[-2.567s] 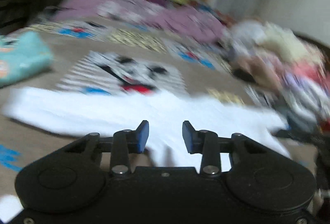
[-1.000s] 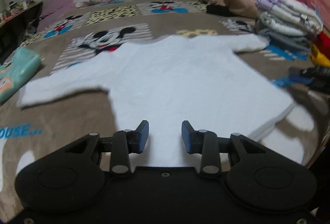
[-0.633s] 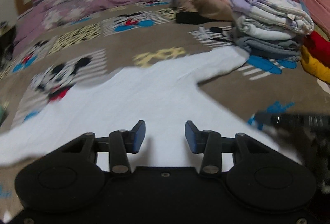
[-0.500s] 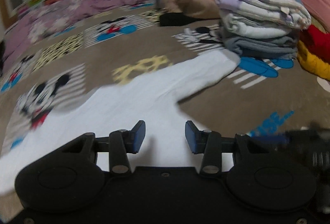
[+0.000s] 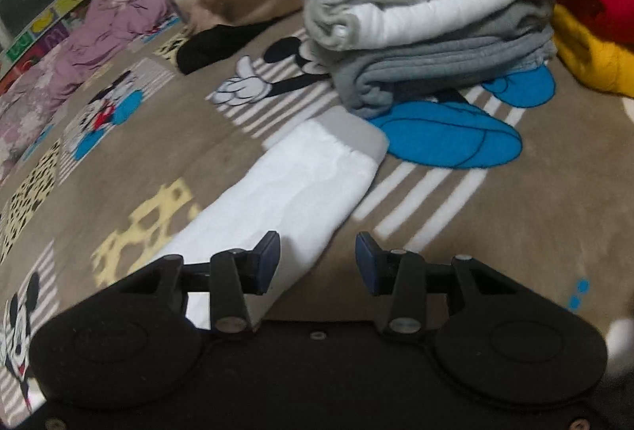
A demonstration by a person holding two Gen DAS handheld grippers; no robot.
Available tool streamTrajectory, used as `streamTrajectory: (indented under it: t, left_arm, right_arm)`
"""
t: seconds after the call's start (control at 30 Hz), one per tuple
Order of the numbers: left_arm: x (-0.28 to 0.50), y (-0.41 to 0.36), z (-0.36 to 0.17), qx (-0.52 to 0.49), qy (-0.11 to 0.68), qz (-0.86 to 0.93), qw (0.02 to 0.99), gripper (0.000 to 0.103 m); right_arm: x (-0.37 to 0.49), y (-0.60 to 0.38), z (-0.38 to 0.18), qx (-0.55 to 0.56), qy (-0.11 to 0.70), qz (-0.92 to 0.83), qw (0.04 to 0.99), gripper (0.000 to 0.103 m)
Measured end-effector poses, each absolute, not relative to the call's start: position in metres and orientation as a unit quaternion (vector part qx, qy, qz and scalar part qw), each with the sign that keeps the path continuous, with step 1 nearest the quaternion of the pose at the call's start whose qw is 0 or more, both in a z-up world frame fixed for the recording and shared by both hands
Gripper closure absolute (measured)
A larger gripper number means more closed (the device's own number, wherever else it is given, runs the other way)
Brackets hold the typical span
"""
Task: Fold clothes
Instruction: 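Grasp a sleeve cuff with the left gripper and lift it across the shirt body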
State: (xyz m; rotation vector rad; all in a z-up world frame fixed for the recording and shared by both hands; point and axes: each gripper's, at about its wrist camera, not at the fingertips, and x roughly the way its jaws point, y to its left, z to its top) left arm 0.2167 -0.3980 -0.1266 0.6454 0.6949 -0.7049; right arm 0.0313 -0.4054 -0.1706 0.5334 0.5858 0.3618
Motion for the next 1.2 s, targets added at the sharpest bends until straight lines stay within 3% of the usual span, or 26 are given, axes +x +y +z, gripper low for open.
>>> streamTrajectory:
  t: [0.2,0.33,0.37,0.6,0.83,0.93,1.0,1.2]
  left_arm:
    - [0.231,-0.430,-0.139,0.321,0.324,-0.315,0.832,0.062]
    - [0.237,-0.430,-0.138,0.302,0.327,-0.306,0.841,0.093]
    - [0.237,-0.427,-0.133,0.294,0.325,-0.302,0.847,0.095]
    - [0.239,-0.348,-0.058,0.177,0.269,-0.265,0.909,0.097]
    - [0.252,-0.231,0.003,0.027,0.260,-0.226,0.938,0.097]
    - [0.253,-0.184,0.009,-0.019,0.264,-0.202,0.943,0.097]
    - [0.255,-0.157,0.007,-0.048,0.269,-0.189,0.943,0.097]
    - [0.259,-0.088,-0.018,-0.107,0.294,-0.141,0.939,0.097]
  right_arm:
    - [0.032,-0.408,-0.174,0.268,0.284,0.186,0.902,0.059]
    - [0.033,-0.407,-0.173,0.268,0.284,0.191,0.901,0.059]
    - [0.034,-0.407,-0.174,0.268,0.284,0.191,0.901,0.059]
    - [0.032,-0.396,-0.166,0.240,0.285,0.186,0.909,0.051]
    - [0.027,-0.378,-0.158,0.175,0.294,0.173,0.924,0.051]
    - [0.024,-0.371,-0.157,0.156,0.299,0.175,0.925,0.061]
    - [0.023,-0.367,-0.156,0.149,0.303,0.180,0.924,0.077]
    - [0.016,-0.348,-0.135,0.107,0.268,0.199,0.937,0.084]
